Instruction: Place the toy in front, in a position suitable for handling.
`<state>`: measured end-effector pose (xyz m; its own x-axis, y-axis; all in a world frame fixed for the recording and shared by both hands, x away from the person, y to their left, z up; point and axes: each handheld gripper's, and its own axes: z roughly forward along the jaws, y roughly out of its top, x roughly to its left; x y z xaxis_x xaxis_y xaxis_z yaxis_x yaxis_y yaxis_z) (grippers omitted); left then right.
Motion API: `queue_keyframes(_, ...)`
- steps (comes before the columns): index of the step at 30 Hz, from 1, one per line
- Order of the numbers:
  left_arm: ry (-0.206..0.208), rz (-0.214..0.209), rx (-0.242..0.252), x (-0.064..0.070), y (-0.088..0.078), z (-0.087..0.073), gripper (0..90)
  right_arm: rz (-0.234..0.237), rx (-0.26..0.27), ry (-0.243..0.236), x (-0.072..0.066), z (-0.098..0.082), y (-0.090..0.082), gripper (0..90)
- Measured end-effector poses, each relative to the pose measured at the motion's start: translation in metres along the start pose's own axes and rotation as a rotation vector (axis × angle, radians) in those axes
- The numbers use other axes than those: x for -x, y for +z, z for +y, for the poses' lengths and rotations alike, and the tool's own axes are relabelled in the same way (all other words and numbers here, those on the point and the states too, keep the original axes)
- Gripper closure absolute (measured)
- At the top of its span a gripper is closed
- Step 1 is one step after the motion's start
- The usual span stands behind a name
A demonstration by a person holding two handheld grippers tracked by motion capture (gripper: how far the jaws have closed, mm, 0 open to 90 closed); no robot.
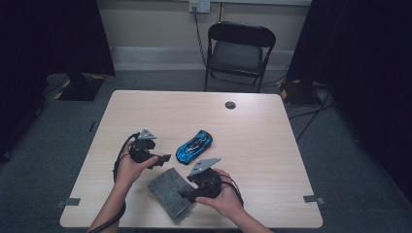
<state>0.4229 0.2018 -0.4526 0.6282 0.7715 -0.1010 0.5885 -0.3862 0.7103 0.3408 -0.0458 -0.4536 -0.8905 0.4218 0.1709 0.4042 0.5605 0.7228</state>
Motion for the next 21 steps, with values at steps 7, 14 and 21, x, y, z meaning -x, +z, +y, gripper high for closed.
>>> queue_keyframes(7, 0.007, -0.009, -0.009, 0.002, 0.001, 0.000, 16.5, 0.017, -0.034, -0.028, -0.015, -0.002, 0.023, 39.8)
queue_keyframes(14, 0.013, -0.005, -0.011, 0.002, 0.001, 0.000, 16.6, -0.017, -0.081, -0.048, -0.016, -0.015, 0.040, 41.8)
queue_keyframes(21, 0.019, 0.000, -0.012, 0.003, 0.001, 0.000, 16.5, -0.060, -0.066, -0.091, -0.022, -0.019, 0.040, 49.9)
